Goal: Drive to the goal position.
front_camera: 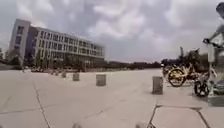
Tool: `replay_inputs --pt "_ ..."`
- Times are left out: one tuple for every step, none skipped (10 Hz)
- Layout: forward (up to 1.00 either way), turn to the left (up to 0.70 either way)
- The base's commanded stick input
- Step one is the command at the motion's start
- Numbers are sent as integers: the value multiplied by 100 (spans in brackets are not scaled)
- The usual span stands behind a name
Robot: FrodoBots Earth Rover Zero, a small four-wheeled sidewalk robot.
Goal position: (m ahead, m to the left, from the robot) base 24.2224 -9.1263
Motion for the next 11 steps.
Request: replay_inputs --pt "70 0" --pt "70 -2" --pt "70 -7" --pt "70 -11" --pt "70 -13" --pt "70 -14" --pt "70 -14" --pt "70 -14" --pt "70 -14" --pt "70 -14" --pt "70 -14"
